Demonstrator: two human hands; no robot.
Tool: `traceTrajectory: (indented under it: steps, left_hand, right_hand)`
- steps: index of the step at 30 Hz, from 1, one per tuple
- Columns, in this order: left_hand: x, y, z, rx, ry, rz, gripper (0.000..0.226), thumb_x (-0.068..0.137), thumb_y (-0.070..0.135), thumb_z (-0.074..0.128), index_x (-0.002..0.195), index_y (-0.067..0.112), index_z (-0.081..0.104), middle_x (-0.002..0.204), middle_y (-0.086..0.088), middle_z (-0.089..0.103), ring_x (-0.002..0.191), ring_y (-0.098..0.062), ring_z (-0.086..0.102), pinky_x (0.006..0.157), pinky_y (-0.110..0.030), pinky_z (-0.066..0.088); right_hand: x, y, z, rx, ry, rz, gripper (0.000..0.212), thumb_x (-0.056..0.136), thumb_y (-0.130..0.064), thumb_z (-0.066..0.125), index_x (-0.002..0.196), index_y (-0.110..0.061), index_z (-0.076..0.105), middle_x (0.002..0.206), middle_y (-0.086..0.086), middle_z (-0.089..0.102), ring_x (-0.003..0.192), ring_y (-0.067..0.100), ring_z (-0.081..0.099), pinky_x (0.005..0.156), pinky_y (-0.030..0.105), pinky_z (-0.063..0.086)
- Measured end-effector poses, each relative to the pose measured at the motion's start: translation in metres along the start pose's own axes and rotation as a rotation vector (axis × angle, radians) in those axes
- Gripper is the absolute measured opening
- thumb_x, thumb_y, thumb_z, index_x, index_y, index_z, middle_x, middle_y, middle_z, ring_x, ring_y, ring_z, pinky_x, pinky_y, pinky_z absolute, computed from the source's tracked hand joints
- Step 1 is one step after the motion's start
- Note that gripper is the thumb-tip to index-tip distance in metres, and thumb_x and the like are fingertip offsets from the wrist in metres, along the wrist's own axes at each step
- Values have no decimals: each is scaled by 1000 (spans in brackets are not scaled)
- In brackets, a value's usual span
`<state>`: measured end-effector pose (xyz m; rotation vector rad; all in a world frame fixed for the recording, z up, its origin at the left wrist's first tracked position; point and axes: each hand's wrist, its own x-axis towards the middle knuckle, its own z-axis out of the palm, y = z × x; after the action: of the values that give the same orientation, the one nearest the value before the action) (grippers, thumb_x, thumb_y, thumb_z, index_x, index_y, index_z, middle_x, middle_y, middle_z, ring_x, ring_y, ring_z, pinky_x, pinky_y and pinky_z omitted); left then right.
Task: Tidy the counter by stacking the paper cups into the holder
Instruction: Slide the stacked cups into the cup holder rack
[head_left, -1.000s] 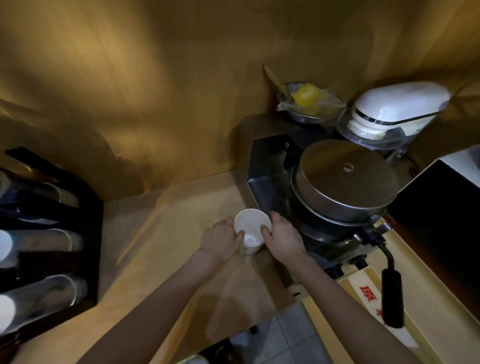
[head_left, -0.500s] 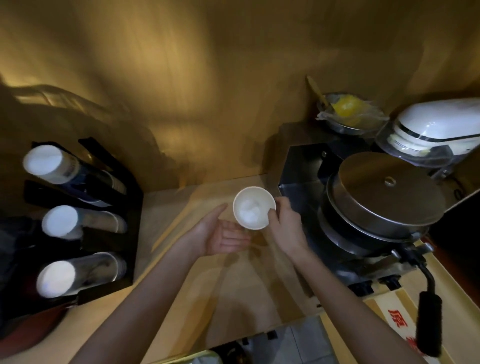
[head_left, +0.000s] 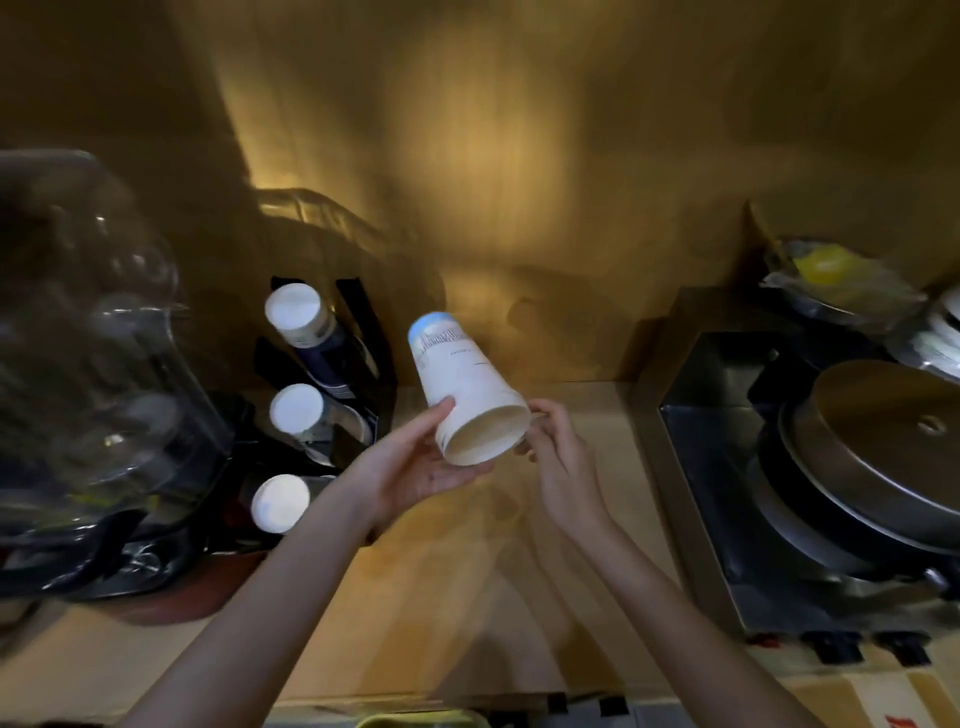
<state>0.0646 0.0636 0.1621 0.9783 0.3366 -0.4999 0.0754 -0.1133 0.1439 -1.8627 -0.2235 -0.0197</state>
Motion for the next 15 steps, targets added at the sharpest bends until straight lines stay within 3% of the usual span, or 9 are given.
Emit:
traceTrajectory:
  steps: [2, 5, 8, 10, 13, 15]
  left_hand:
    - [-14, 3, -12, 100, 72, 117, 79, 59, 40, 78, 126, 9, 51, 116, -14, 66, 93, -27, 70, 77, -29, 60]
    - [-37, 5, -32, 292, 164, 278, 71, 54, 34, 83, 118, 21, 56, 98, 6, 75, 93, -13, 69, 71, -22, 59]
    - [-58, 6, -48, 466, 291, 417, 68, 62, 16, 81, 123, 20, 51, 105, 8, 70, 90, -1, 68, 67, -11, 55]
    - [-73, 5, -54, 566, 343, 518, 65, 66, 7, 80, 121, 23, 47, 108, 13, 63, 92, 5, 64, 69, -6, 52]
    - [-91, 2, -67, 754, 376, 613, 80, 60, 25, 84, 127, 27, 41, 118, 18, 55, 109, 3, 55, 79, -5, 49]
    - [-102, -1, -76, 861, 405, 645, 86, 53, 40, 81, 128, 34, 38, 119, 24, 51, 111, 10, 52, 83, -2, 45]
  right_hand:
    - [-1, -2, 10, 15, -33, 0, 21, 88, -37, 37, 105, -34, 50, 84, -10, 62, 74, 4, 59, 75, 30, 47]
    - [-2, -14, 25, 6, -136, 10, 29, 84, -56, 36, 108, -44, 48, 100, -4, 63, 90, 13, 59, 87, 38, 48]
    - [-3, -31, 44, 23, -318, 39, 53, 80, -51, 48, 125, -25, 46, 116, -1, 60, 100, 8, 58, 90, 28, 49]
    - [-5, -41, 59, 22, -414, 34, 65, 74, -50, 58, 132, -25, 40, 120, -6, 57, 100, -3, 56, 83, 17, 48]
    - [-12, -50, 84, 7, -451, 18, 82, 63, -56, 69, 132, -31, 35, 121, -15, 52, 104, -5, 55, 78, 15, 48]
    - [-17, -53, 100, 8, -431, -14, 76, 61, -48, 77, 125, -35, 38, 117, -19, 54, 101, -11, 55, 75, 7, 48]
